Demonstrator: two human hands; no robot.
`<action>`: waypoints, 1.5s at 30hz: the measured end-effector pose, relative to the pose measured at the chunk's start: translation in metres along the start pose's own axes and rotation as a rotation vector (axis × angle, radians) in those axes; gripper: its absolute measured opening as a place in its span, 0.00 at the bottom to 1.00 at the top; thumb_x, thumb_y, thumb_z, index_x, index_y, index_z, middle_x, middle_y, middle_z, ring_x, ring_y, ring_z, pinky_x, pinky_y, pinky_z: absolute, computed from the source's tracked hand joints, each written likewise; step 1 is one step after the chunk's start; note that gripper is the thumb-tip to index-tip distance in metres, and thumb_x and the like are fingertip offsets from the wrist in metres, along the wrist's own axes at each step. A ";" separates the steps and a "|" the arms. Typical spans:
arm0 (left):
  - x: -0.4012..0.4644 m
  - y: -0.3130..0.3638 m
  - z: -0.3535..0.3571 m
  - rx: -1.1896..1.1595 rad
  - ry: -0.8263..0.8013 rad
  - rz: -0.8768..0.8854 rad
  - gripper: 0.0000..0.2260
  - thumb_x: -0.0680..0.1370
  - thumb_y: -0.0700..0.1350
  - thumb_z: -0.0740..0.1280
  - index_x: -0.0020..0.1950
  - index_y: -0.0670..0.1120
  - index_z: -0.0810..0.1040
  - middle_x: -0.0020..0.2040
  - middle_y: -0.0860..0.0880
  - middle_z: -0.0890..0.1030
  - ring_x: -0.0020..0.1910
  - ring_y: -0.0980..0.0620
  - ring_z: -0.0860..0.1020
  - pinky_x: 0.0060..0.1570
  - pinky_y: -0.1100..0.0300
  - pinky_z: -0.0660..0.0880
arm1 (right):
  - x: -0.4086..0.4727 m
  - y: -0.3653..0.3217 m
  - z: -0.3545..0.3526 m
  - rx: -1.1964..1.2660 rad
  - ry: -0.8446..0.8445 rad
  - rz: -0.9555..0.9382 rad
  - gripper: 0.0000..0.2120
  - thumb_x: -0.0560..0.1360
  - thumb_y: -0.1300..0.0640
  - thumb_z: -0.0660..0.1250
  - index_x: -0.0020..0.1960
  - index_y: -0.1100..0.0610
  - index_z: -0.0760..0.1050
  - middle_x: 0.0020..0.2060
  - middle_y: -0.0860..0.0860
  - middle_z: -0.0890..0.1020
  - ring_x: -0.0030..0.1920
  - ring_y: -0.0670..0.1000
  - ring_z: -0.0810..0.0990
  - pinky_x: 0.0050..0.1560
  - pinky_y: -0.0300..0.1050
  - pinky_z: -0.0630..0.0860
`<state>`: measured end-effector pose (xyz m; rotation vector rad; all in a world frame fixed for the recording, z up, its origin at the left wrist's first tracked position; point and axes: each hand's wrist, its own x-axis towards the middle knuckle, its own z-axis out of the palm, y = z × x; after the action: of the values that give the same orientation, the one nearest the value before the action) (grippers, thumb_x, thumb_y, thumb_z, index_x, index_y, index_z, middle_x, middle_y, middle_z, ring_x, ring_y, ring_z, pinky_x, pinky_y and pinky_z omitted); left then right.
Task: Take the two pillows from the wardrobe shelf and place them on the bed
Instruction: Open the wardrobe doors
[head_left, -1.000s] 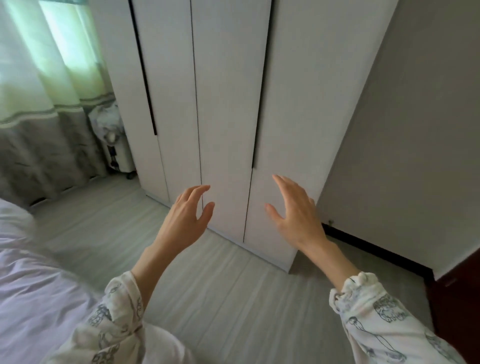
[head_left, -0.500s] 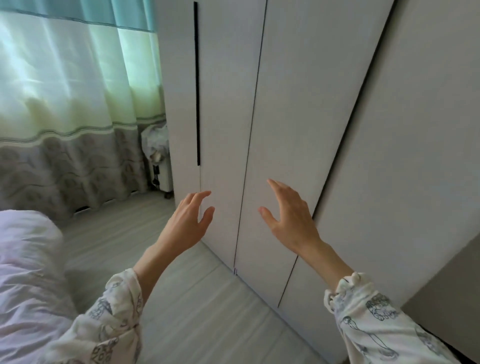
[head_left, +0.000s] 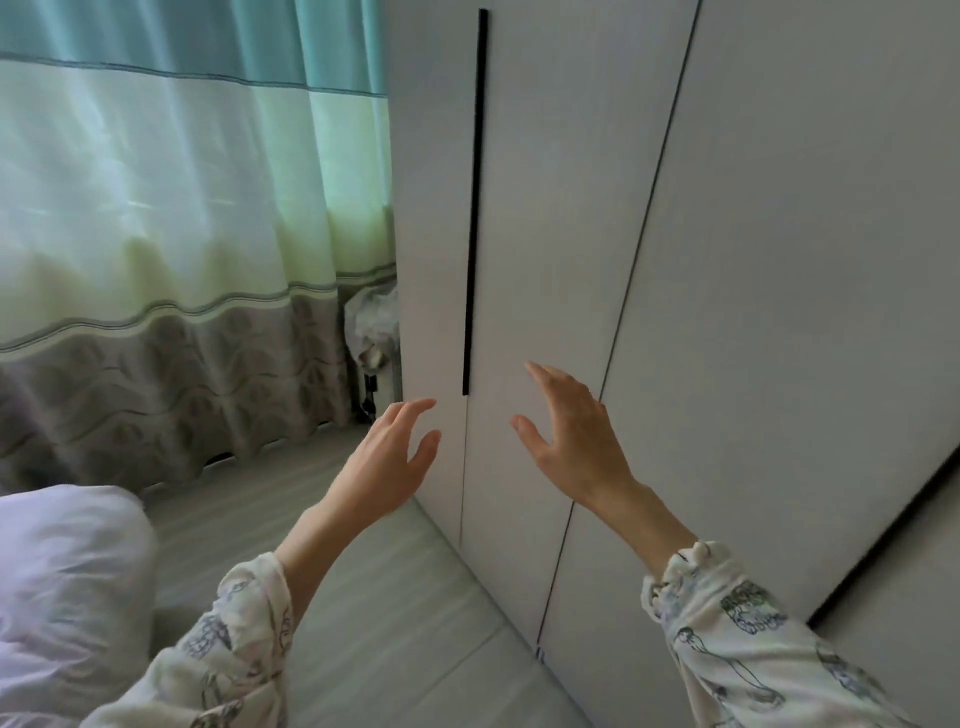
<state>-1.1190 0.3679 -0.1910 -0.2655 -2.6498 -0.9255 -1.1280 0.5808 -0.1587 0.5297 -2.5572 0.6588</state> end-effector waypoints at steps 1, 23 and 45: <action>0.015 -0.011 -0.001 -0.008 0.006 -0.024 0.20 0.79 0.50 0.60 0.71 0.48 0.65 0.67 0.49 0.71 0.51 0.47 0.77 0.53 0.64 0.65 | 0.019 0.003 0.009 0.010 0.009 -0.006 0.27 0.77 0.50 0.62 0.74 0.54 0.59 0.71 0.51 0.67 0.71 0.51 0.64 0.68 0.52 0.61; 0.367 -0.201 -0.003 -0.246 -0.142 0.176 0.17 0.80 0.45 0.60 0.68 0.46 0.69 0.65 0.47 0.74 0.63 0.50 0.72 0.62 0.54 0.70 | 0.325 0.051 0.153 -0.204 0.164 0.181 0.26 0.78 0.53 0.62 0.73 0.57 0.61 0.71 0.53 0.66 0.72 0.52 0.63 0.71 0.49 0.59; 0.603 -0.111 0.012 -0.756 -0.212 0.329 0.23 0.80 0.37 0.55 0.75 0.45 0.56 0.68 0.45 0.64 0.62 0.53 0.68 0.61 0.61 0.65 | 0.500 0.097 0.118 -1.150 0.110 0.455 0.48 0.67 0.38 0.69 0.76 0.46 0.44 0.76 0.56 0.38 0.73 0.61 0.32 0.65 0.72 0.31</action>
<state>-1.7142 0.3304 -0.0473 -0.9780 -2.1923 -1.8076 -1.6241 0.4733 -0.0348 -0.4647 -2.4410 -0.6636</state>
